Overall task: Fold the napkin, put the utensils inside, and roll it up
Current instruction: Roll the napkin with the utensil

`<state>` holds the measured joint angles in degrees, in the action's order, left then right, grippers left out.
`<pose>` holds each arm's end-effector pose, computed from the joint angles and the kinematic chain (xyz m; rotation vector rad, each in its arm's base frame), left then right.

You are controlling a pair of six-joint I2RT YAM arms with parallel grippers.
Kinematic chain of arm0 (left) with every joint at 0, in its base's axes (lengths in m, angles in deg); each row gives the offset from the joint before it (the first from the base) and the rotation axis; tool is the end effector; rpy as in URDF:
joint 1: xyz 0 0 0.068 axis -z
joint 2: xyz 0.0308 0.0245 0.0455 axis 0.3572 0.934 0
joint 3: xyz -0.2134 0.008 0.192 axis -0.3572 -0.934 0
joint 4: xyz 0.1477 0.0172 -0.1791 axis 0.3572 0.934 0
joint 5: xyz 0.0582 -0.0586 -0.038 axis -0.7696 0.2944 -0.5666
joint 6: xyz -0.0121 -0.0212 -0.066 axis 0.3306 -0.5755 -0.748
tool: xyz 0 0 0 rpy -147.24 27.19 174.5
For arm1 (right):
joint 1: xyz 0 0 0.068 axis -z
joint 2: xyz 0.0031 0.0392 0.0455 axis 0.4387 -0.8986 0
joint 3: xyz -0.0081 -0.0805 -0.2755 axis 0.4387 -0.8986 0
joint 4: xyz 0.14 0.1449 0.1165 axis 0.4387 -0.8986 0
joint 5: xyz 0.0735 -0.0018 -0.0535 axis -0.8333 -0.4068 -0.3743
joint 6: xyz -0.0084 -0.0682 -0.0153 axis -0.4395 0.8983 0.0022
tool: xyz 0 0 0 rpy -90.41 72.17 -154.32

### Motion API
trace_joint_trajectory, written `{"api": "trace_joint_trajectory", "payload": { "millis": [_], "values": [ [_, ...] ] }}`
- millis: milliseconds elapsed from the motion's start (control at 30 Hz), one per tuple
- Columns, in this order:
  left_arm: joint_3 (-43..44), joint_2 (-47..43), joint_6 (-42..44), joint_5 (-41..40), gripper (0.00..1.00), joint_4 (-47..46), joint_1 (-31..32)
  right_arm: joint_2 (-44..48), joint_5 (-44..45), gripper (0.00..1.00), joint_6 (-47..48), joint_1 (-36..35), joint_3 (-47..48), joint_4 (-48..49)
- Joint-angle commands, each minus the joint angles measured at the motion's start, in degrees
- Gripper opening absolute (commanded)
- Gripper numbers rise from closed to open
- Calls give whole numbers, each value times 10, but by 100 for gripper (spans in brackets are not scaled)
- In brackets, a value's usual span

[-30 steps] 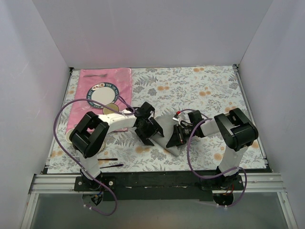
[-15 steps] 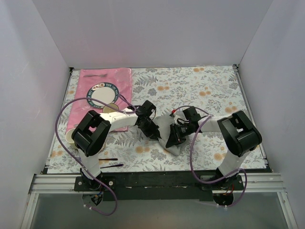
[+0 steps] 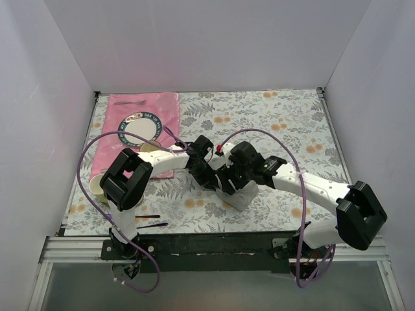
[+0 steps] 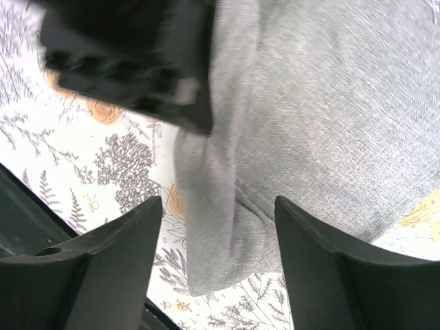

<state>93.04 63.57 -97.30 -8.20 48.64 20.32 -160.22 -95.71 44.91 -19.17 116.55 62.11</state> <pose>0.2441 -0.2359 0.1644 1.6317 -2.3781 0.4740 0.1857 0.1953 0.2407 -0.8967 2.3321 0.5074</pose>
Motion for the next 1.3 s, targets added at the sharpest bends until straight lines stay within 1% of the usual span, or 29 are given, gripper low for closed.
{"api": "trace_joint_trajectory", "payload": {
  "millis": [0, 33, 133, 200, 367, 533, 633, 700, 733, 767, 833, 867, 900, 933, 967, 1067, 1100, 1133, 1200, 1267],
  "values": [
    [1, 7, 11, -18, 0, 25, -7, 17, 151, 72, 41, -85, 1, -21],
    [2, 6, 12, -17, 0, 27, -8, 17, 181, 72, 46, -99, -5, -6],
    [3, 4, 15, -12, 0, 31, -14, 15, 235, 73, 66, -154, -24, 35],
    [0, 1, 17, -6, 0, 30, -18, -4, 248, 73, 71, -181, -26, 46],
    [-2, -1, 20, -2, 0, 33, -21, -61, 297, 73, 73, -217, -22, 68],
    [-6, -2, 19, 5, 0, 31, -22, -89, 332, 70, 62, -221, -39, 92],
    [-4, -3, 19, 7, 0, 31, -23, -101, 357, 65, 57, -222, -43, 94],
    [-4, -5, 19, 8, 0, 31, -24, -109, 362, 58, 35, -221, -49, 96],
    [-5, -6, 20, 9, 0, 29, -25, -113, 358, 54, 33, -220, -50, 96],
    [-5, -6, 20, 12, 0, 29, -25, -117, 351, 46, 30, -220, -52, 98],
    [-3, -6, 28, 15, 0, 29, -26, -121, 326, 38, 26, -220, -55, 97],
    [1, -7, 33, 13, 0, 27, -26, -122, 315, 31, 25, -219, -56, 100],
    [4, -8, 41, 10, 0, 30, -26, -121, 304, 29, 19, -220, -59, 103],
    [7, -10, 54, 5, 2, 31, -27, -121, 285, 27, 13, -219, -60, 103],
    [9, -20, 61, 1, 14, 31, -28, -119, 274, 22, 9, -215, -61, 105],
    [16, -38, 89, -27, 29, 30, -32, -117, 219, 16, -11, -201, -64, 109],
    [25, -43, 96, -31, 37, 31, -35, -118, 205, 15, -17, -198, -66, 110],
    [30, -44, 103, -33, 40, 35, -42, -118, 176, 13, -24, -193, -70, 114],
    [47, -50, 122, -39, 48, 46, -49, -117, 146, 11, -32, -184, -71, 117],
    [57, -59, 132, -46, 50, 58, -60, -110, 113, 10, -48, -163, -76, 124]
  ]
}}
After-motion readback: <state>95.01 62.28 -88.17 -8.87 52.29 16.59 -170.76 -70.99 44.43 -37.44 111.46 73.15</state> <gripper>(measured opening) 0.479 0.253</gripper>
